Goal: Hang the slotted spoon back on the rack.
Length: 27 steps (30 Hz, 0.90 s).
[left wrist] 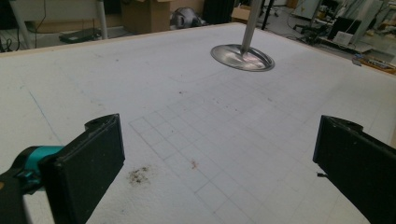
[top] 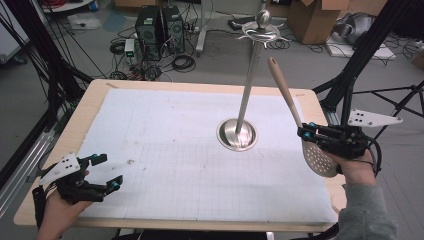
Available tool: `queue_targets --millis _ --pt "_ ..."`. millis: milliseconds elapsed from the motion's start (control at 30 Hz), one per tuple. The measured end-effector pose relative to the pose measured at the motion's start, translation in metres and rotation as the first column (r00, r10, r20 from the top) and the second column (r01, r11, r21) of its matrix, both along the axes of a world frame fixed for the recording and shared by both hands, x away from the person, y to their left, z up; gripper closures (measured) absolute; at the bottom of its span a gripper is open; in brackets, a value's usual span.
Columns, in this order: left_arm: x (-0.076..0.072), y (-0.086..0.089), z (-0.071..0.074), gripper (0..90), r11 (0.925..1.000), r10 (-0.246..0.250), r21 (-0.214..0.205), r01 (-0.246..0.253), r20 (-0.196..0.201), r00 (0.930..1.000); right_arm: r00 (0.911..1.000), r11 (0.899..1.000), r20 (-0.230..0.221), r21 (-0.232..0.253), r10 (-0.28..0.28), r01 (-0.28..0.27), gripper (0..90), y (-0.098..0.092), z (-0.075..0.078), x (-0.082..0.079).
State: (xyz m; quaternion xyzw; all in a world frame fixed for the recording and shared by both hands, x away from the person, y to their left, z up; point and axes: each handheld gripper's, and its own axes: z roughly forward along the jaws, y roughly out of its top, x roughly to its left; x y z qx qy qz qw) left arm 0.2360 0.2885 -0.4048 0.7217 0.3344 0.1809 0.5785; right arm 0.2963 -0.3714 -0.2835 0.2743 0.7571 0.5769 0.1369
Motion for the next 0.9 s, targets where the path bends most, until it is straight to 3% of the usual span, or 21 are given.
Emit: queue_targets --millis 100,500,900 --pt "0.000 0.000 0.000 2.4 1.0000 0.000 0.003 0.000 -0.020 0.9998 0.9998 1.000 -0.004 -0.009 0.018 -0.018 78.4 -0.003 0.002 0.001" --pt "-0.003 0.002 0.001 2.4 1.0000 0.001 -0.001 -0.001 -0.004 1.0000 0.9992 0.998 -0.008 0.042 -0.040 0.040 78.4 -0.020 0.015 0.004" --pt "-0.006 0.005 0.001 2.4 0.9999 0.011 0.000 -0.011 -0.004 0.9999 0.9972 0.997 0.014 0.040 -0.074 0.073 78.4 -0.025 0.026 0.009"
